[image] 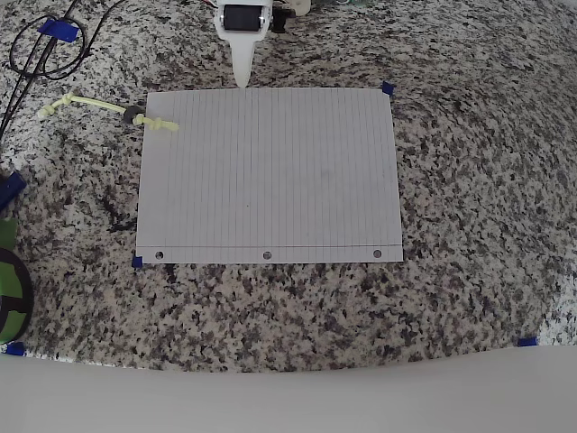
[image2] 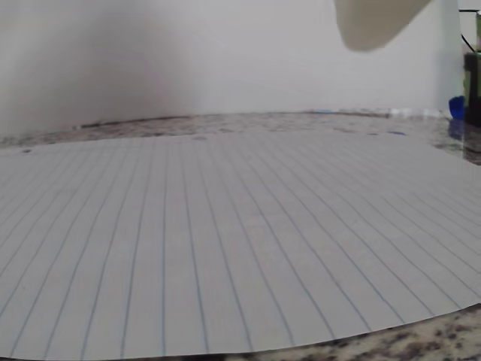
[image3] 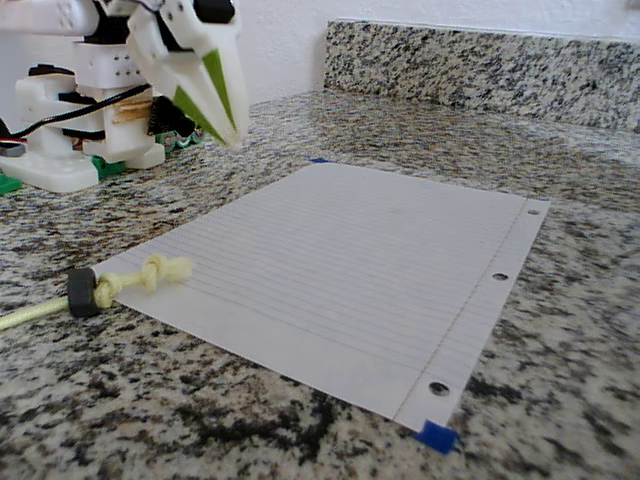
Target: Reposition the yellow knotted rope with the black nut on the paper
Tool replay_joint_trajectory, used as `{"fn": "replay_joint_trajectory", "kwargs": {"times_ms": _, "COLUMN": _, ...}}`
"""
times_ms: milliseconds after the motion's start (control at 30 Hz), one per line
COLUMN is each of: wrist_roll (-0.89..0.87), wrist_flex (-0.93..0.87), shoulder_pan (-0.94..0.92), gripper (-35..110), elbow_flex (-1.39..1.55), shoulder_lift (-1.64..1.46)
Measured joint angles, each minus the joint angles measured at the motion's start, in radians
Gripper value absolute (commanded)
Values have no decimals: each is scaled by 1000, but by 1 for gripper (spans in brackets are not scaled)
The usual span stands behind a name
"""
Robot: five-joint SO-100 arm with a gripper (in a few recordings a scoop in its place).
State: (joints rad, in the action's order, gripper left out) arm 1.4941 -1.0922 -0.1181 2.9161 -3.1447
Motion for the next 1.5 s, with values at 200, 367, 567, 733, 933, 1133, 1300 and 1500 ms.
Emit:
{"fn": "replay_joint_trajectory", "kwargs": {"times_ms": 200, "wrist_roll": 3, "wrist_flex": 31, "shoulder_pan": -38, "gripper": 2, "elbow_flex": -86, "shoulder_lift": 201}}
{"fn": "replay_joint_trajectory", "kwargs": {"times_ms": 367, "wrist_roll": 3, "wrist_flex": 32, "shoulder_pan": -86, "gripper": 2, "elbow_flex": -224, "shoulder_lift": 410}}
{"fn": "replay_joint_trajectory", "kwargs": {"times_ms": 567, "wrist_roll": 3, "wrist_flex": -44, "shoulder_pan": -129, "gripper": 3, "elbow_flex": -413, "shoulder_lift": 673}}
{"fn": "replay_joint_trajectory", "kwargs": {"times_ms": 733, "wrist_roll": 3, "wrist_flex": -63, "shoulder_pan": -181, "gripper": 8, "elbow_flex": -495, "shoulder_lift": 839}}
{"fn": "replay_joint_trajectory", "kwargs": {"times_ms": 933, "wrist_roll": 3, "wrist_flex": -66, "shoulder_pan": -256, "gripper": 24, "elbow_flex": -591, "shoulder_lift": 983}}
{"fn": "replay_joint_trajectory", "kwargs": {"times_ms": 1133, "wrist_roll": 3, "wrist_flex": -61, "shoulder_pan": -374, "gripper": 31, "elbow_flex": -663, "shoulder_lift": 1124}}
{"fn": "replay_joint_trajectory", "kwargs": {"times_ms": 1300, "wrist_roll": 0, "wrist_flex": -34, "shoulder_pan": -445, "gripper": 33, "elbow_flex": -724, "shoulder_lift": 1255}}
{"fn": "replay_joint_trajectory", "kwargs": {"times_ms": 1500, "wrist_roll": -61, "wrist_flex": -20, "shoulder_pan": -483, "gripper": 37, "elbow_flex": -836, "shoulder_lift": 1387}}
